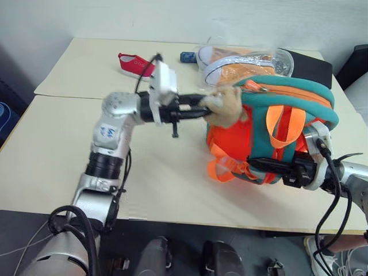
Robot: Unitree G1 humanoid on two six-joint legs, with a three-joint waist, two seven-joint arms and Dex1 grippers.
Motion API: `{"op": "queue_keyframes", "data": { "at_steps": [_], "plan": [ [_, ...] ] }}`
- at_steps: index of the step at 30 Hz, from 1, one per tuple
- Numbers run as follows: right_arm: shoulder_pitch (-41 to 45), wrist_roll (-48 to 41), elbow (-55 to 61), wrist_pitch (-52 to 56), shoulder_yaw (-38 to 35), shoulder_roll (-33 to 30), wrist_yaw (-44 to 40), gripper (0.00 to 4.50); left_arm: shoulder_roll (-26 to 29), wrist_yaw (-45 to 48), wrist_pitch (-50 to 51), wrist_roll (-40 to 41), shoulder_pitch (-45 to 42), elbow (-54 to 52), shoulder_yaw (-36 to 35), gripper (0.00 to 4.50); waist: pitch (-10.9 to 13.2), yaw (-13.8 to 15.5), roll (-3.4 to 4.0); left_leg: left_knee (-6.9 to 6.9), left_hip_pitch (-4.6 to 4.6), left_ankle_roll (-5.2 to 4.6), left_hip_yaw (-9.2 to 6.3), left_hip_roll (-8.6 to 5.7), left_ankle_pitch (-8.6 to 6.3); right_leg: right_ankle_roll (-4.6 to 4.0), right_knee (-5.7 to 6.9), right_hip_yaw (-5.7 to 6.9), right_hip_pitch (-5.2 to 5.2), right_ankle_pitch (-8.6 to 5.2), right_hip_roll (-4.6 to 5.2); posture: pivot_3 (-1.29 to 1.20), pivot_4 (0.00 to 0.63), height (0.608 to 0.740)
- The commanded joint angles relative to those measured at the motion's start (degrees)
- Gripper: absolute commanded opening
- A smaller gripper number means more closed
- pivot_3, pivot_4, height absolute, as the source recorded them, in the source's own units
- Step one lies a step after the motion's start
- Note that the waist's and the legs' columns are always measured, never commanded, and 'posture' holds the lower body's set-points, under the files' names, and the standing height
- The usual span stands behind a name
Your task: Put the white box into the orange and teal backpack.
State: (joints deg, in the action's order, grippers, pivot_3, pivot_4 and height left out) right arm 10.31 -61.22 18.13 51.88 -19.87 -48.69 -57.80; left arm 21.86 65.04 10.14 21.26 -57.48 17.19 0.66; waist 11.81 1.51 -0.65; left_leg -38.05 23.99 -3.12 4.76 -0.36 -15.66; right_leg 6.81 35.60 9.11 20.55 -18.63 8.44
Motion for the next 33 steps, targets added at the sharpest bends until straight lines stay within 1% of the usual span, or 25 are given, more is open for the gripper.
{"op": "queue_keyframes", "data": {
  "at_steps": [1,5,7,8,11,14,18,22,26,29,30,31,32,33],
  "plan": [
    [-2.0,-3.3,1.5,1.4,-4.9,-1.2,0.8,0.0,3.8,-0.5,-0.4,0.6,-3.2,4.4,-4.0,0.54,0.0,0.0,0.0,0.0,0.02,0.0,0.0,-0.01,0.0,0.0,-0.01,0.0,0.01,0.0,0.0,0.0,0.15,0.74],
    [-2.9,-4.4,-0.9,1.0,-8.9,-0.7,3.0,0.0,6.9,-2.5,1.5,-0.6,-6.8,11.7,-4.8,0.54,0.0,0.0,0.0,0.0,0.01,0.0,0.01,-0.03,0.0,0.0,0.01,0.05,0.01,0.0,-0.03,0.0,0.15,0.74],
    [-3.1,-5.3,-2.3,0.8,-10.9,-0.2,3.9,0.0,7.7,-5.0,5.3,-1.1,-8.1,15.1,-5.2,0.54,0.0,0.0,0.0,0.0,0.01,-0.01,0.03,-0.03,0.01,0.02,0.02,0.05,0.02,0.01,-0.04,0.0,0.15,0.74],
    [-3.1,-5.8,-2.7,0.7,-11.6,0.1,4.4,0.0,8.3,-6.2,6.2,-2.6,-8.2,16.5,-4.4,0.54,0.0,0.0,0.0,0.0,0.02,-0.01,0.04,-0.03,0.01,0.02,0.02,0.04,0.04,0.01,-0.04,0.0,0.15,0.74],
    [-3.2,-7.5,-3.8,0.7,-13.3,0.7,6.0,0.0,10.3,-5.2,5.6,-9.0,-5.2,18.1,1.5,0.54,0.0,-0.1,0.0,0.04,-0.01,-0.01,0.09,-0.03,0.01,0.02,0.02,0.04,0.07,0.01,-0.05,0.0,0.15,0.74],
    [-3.1,-9.1,-3.6,0.7,-13.7,1.4,7.4,0.0,10.1,-2.9,4.7,-11.7,-1.0,17.1,5.7,0.54,0.0,-0.2,0.01,0.17,-0.19,-0.01,0.37,-0.02,0.01,0.02,0.09,0.02,0.1,0.01,-0.08,0.0,0.15,0.74],
    [-2.9,-11.1,-2.8,0.5,-13.5,2.9,9.6,0.0,6.6,-5.6,6.0,-11.2,2.4,15.1,6.4,0.54,0.0,-0.1,0.01,0.1,-0.2,-0.01,0.38,0.0,0.0,0.02,0.15,-0.06,0.1,0.01,-0.03,0.0,0.15,0.74],
    [-2.5,-13.3,-2.0,0.1,-12.7,5.5,12.4,0.0,1.6,-5.8,6.6,-10.2,10.0,6.7,9.1,0.54,0.0,0.0,0.03,0.1,-0.24,-0.07,0.35,0.0,-0.03,0.02,0.11,-0.22,0.03,0.01,0.07,0.0,0.15,0.74],
    [-2.7,-15.1,-1.2,-0.3,-12.4,7.6,14.8,0.0,-3.7,-11.7,13.0,-4.6,12.1,0.8,3.8,0.54,0.0,0.0,0.03,0.05,-0.16,-0.07,0.3,0.0,-0.03,0.02,0.12,-0.28,0.06,0.01,0.06,0.0,0.15,0.74],
    [-3.0,-14.1,-0.1,-1.3,-11.3,8.7,15.8,0.0,-3.1,-11.2,16.0,-3.1,14.0,-4.2,3.4,0.54,0.0,0.0,0.03,0.0,-0.15,-0.07,0.27,0.0,-0.03,0.02,0.16,-0.28,0.06,0.01,0.09,0.0,0.15,0.74],
    [-2.9,-12.9,0.0,-1.9,-10.8,8.9,16.4,0.0,-2.1,-10.7,16.8,-2.8,15.0,-6.0,3.2,1.06,0.0,-0.1,0.03,0.01,-0.14,-0.07,0.28,0.0,-0.03,0.03,0.15,-0.27,0.06,0.01,0.09,0.0,0.15,0.74],
    [-2.9,-11.7,0.4,-2.3,-10.2,8.6,16.0,0.31,-0.9,-10.0,17.0,-2.4,16.0,-7.8,2.8,1.22,0.0,-0.1,0.04,0.03,-0.14,-0.07,0.27,0.0,-0.03,0.02,0.13,-0.27,0.06,0.01,0.09,0.0,0.15,0.74],
    [-3.3,-8.1,1.4,-4.1,-8.9,7.6,14.6,0.63,0.6,-9.2,17.6,-1.9,17.0,-9.4,2.2,1.46,0.0,-0.2,0.06,0.06,-0.16,-0.07,0.28,0.0,-0.04,0.02,0.12,-0.28,0.06,0.01,0.08,0.0,0.15,0.74],
    [-3.7,-5.5,2.1,-5.5,-8.0,6.9,13.5,0.84,1.6,-8.8,18.1,-1.5,17.6,-10.6,1.8,1.73,0.0,-0.3,0.08,0.08,-0.16,-0.07,0.33,0.0,-0.04,0.02,0.13,-0.27,0.1,0.01,0.06,0.0,0.15,0.74]
  ]
}}
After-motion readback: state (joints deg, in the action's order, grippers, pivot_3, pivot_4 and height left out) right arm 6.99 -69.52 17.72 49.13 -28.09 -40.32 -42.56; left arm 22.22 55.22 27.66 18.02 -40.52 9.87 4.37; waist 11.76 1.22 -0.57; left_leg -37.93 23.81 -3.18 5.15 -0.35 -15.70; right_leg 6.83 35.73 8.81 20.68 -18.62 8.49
